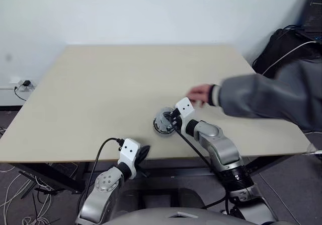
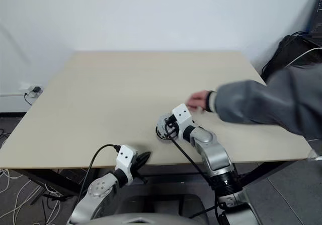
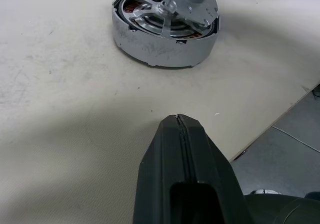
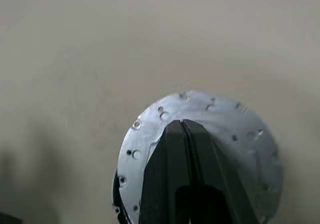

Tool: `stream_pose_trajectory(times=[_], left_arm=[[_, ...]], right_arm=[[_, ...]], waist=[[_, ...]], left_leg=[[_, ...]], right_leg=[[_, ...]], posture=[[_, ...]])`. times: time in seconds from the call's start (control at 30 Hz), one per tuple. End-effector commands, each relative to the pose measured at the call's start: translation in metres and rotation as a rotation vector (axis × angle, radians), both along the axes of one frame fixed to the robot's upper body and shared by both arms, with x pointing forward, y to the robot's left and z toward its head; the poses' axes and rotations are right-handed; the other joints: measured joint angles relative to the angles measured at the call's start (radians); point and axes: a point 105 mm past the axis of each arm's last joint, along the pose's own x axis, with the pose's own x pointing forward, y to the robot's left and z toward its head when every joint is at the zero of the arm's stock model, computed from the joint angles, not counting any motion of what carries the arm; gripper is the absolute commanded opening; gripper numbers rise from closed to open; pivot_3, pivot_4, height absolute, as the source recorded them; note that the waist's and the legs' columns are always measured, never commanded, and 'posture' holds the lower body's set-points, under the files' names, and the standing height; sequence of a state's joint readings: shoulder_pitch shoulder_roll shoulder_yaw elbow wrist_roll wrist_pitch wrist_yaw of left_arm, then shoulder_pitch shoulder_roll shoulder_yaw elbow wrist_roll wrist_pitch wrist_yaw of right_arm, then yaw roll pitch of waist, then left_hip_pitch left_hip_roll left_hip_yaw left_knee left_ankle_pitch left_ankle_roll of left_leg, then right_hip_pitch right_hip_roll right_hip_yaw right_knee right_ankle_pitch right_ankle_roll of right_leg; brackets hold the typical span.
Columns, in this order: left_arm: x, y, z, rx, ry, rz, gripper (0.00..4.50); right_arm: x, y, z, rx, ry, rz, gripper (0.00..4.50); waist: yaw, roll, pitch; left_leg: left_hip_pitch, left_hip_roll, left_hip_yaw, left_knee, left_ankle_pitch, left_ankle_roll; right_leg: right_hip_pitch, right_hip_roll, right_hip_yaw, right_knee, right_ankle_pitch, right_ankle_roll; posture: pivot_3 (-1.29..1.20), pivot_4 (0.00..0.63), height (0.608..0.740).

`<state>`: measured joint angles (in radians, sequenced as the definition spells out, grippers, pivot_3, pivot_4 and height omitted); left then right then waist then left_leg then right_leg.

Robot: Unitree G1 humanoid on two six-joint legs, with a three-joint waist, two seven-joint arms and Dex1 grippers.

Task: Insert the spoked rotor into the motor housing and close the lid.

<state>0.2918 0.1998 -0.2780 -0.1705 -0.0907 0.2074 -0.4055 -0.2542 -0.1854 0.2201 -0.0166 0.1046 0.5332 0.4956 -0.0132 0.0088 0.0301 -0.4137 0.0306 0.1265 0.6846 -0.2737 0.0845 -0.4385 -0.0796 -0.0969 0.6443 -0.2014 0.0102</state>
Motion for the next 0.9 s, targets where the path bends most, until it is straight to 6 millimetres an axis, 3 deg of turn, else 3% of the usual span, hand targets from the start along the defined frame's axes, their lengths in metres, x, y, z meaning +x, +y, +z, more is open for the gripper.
stream_pose_trajectory(times=[0.03, 0.23, 0.57, 0.9], left_arm=[[0.005, 0.0, 0.011, -0.015, -0.053, 0.001, 0.0], [0.005, -0.001, 0.011, -0.016, -0.054, 0.006, 0.0], [0.005, -0.003, 0.014, -0.019, -0.059, 0.003, 0.0], [0.007, -0.006, 0.022, -0.021, -0.069, -0.005, 0.0]], right_arm=[[0.006, 0.007, 0.021, 0.043, -0.067, 0.02, 0.03], [0.006, 0.009, 0.022, 0.052, -0.064, 0.039, 0.03], [-0.02, 0.02, 0.03, 0.116, -0.025, 0.235, 0.03], [-0.025, 0.022, 0.029, 0.113, -0.007, 0.265, 0.03]], waist=[[0.0, 0.0, 0.0], [0.0, 0.0, 0.0], [0.001, 0.0, 0.0], [0.001, 0.0, 0.0]], left_leg=[[0.0, 0.0, 0.0, 0.0, 0.0, 0.0], [0.0, 0.0, 0.0, 0.0, 0.0, 0.0], [0.0, 0.0, 0.0, 0.0, 0.0, 0.0], [0.0, 0.0, 0.0, 0.001, 0.0, 0.0]], right_leg=[[0.0, 0.0, 0.0, 0.0, 0.0, 0.0], [0.0, 0.0, 0.0, 0.0, 0.0, 0.0], [0.001, 0.0, 0.0, 0.0, 0.0, 0.0], [0.0, 0.0, 0.0, 0.0, 0.0, 0.0]], posture=[[0.0, 0.0, 0.74], [0.0, 0.0, 0.74], [0.0, 0.0, 0.74], [0.0, 0.0, 0.74]])
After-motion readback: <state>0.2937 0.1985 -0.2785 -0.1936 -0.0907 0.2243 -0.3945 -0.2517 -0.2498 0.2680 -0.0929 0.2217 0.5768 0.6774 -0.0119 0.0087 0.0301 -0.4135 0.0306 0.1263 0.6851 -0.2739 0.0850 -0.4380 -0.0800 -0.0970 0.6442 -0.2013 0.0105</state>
